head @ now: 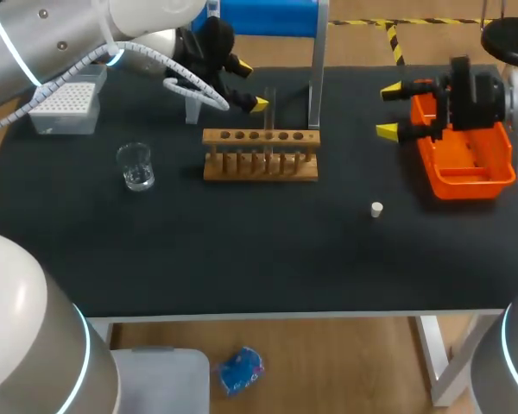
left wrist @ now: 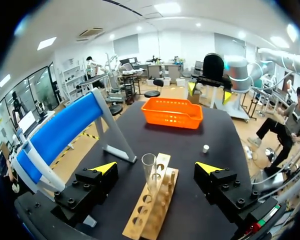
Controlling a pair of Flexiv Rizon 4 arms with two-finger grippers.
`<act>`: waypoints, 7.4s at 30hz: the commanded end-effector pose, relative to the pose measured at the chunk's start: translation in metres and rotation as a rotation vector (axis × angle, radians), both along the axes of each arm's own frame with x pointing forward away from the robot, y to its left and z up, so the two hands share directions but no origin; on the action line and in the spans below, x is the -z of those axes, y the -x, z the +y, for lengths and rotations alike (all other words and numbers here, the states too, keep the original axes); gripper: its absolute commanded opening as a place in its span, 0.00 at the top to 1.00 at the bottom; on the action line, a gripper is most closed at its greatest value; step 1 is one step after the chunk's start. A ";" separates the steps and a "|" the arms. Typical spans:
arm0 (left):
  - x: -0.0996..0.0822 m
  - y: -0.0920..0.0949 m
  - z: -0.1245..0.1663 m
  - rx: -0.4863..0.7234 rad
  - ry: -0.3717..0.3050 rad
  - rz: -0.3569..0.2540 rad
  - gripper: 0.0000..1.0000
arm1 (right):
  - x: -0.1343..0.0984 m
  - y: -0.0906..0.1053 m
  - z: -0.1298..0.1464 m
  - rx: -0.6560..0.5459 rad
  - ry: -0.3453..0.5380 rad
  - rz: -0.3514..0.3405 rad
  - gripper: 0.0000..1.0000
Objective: Invert the test tube, pick up the pipette, mount the tip to pipette, aspirate from beaker and dispense into the tube, eject the tip, return the pipette, and cap with the stopper.
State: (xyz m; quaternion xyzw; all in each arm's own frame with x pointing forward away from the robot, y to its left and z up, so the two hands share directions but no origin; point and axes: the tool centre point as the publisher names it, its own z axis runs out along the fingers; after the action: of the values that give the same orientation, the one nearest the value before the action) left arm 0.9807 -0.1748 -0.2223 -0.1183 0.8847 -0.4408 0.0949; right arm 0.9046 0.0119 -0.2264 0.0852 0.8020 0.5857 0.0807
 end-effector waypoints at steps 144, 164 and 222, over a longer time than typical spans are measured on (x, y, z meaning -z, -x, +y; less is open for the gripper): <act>0.006 -0.009 -0.005 0.025 -0.004 0.019 0.00 | 0.200 0.039 -0.019 0.396 0.257 0.242 0.60; 0.006 -0.009 -0.005 0.025 -0.004 0.019 0.00 | 0.200 0.040 -0.021 0.398 0.262 0.245 1.00; 0.006 -0.009 -0.005 0.025 -0.004 0.019 0.00 | -0.032 -0.037 0.124 -0.225 0.295 0.040 1.00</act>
State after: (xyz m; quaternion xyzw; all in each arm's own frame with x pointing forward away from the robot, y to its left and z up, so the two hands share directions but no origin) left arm 0.9859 -0.1817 -0.2286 -0.1153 0.8875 -0.4374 0.0873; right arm 0.9391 0.1366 -0.1951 -0.0003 0.8841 0.4668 0.0216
